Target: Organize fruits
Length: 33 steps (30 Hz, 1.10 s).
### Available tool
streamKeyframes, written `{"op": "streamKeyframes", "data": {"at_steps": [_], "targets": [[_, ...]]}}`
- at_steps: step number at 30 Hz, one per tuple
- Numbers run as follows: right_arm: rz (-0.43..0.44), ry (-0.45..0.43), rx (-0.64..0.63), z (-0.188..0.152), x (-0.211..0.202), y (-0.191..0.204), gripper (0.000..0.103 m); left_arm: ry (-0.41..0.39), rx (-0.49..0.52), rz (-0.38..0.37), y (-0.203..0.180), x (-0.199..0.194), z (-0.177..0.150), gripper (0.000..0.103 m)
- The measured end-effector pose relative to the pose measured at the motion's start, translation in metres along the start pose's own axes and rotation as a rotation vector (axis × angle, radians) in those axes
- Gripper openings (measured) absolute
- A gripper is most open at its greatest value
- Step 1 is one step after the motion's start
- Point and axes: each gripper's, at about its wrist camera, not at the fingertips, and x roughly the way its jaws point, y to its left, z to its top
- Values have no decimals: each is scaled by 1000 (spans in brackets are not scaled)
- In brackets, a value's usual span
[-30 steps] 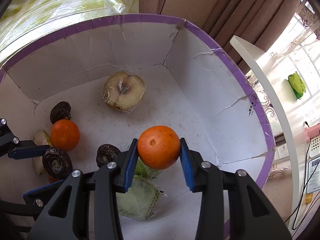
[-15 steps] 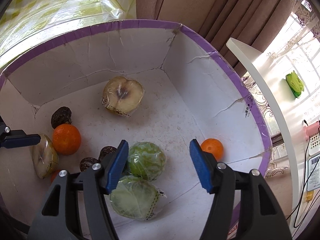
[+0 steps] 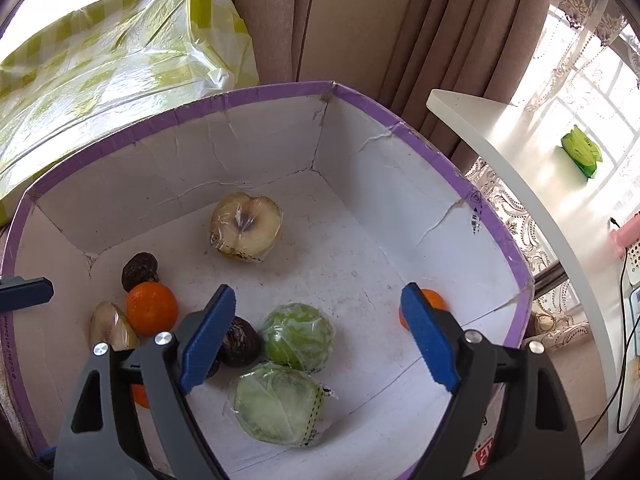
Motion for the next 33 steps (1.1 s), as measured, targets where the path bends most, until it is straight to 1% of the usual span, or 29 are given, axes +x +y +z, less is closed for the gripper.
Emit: {"op": "streamKeyframes", "data": {"at_steps": [1, 2, 3, 5, 7, 11, 14, 19, 25, 29, 33], "targets": [[-1, -21, 13, -2, -7, -1, 85, -11, -6, 21, 0, -3, -1, 87], [-8, -38, 23, -3, -12, -1, 87, -18, -16, 35, 1, -5, -2, 87], [-16, -54, 30, -4, -17, -3, 92, -22, -25, 39, 2, -7, -3, 87], [-31, -80, 41, -7, -27, -7, 93, -28, -41, 30, 5, -10, -3, 87], [-28, -87, 55, -10, -35, -11, 93, -34, -43, 29, 5, -12, -3, 87], [-23, -86, 56, -17, -49, -13, 93, -40, -27, 58, 2, -12, -2, 87], [-18, -92, 57, -22, -58, -13, 93, -41, -34, 46, 3, -13, -3, 87], [-12, -90, 55, -24, -62, -11, 93, -41, -50, 27, 7, -13, -3, 87], [-10, -92, 59, -25, -62, -10, 93, -25, -22, 66, 3, -11, -3, 87], [-5, -89, 60, -25, -61, -10, 93, -38, -35, 48, 6, -13, -3, 87], [-2, -84, 57, -25, -59, -10, 93, -47, -33, 58, 5, -14, -3, 87]]}}
